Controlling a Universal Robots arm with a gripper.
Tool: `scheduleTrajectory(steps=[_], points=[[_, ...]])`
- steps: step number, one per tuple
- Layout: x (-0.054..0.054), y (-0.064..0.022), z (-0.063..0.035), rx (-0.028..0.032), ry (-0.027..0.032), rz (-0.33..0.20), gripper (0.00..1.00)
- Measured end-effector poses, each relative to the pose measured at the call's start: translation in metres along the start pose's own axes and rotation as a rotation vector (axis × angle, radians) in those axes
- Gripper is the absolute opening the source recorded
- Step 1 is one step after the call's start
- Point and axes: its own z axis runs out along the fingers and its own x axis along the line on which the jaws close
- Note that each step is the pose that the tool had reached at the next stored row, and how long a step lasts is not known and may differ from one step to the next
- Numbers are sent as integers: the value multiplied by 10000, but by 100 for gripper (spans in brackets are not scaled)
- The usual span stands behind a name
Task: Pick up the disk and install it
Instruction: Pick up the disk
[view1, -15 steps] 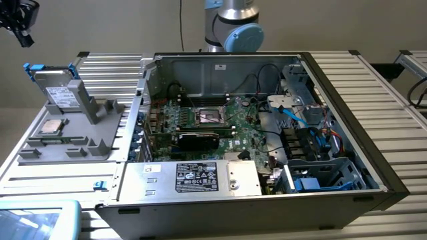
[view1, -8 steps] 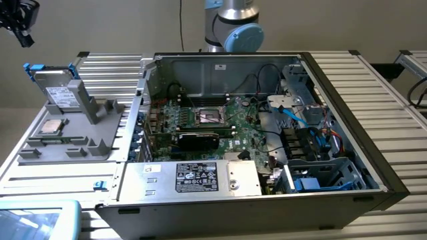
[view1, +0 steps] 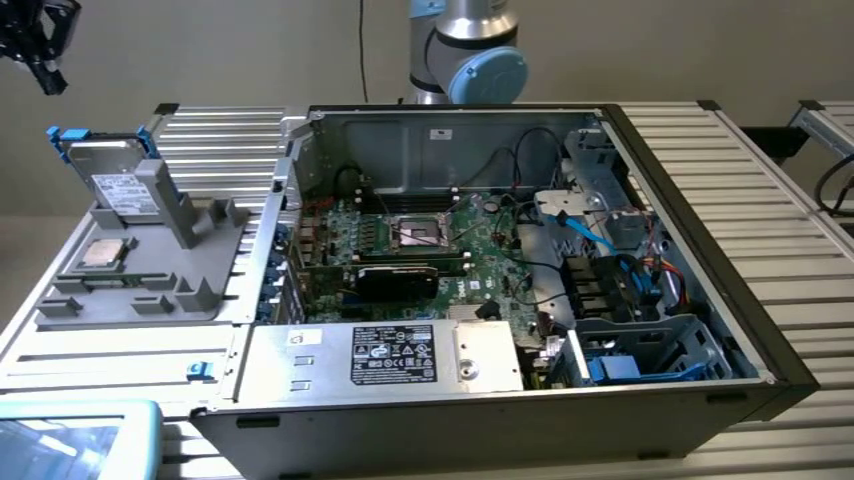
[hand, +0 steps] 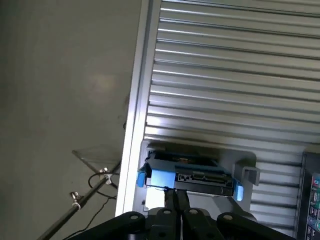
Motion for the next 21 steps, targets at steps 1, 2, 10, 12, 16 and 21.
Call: scheduleTrajectory(steps=[1,2,10,12,16,21], points=[[0,0,0,4,2,-180,11],[0,0,0,7,4,-375,11],[0,0,2,36,18,-1830,11],[0,0,3,43,21,-2184,11],[0,0,5,56,28,-2909,11],[0,0,8,74,34,-3829,11]])
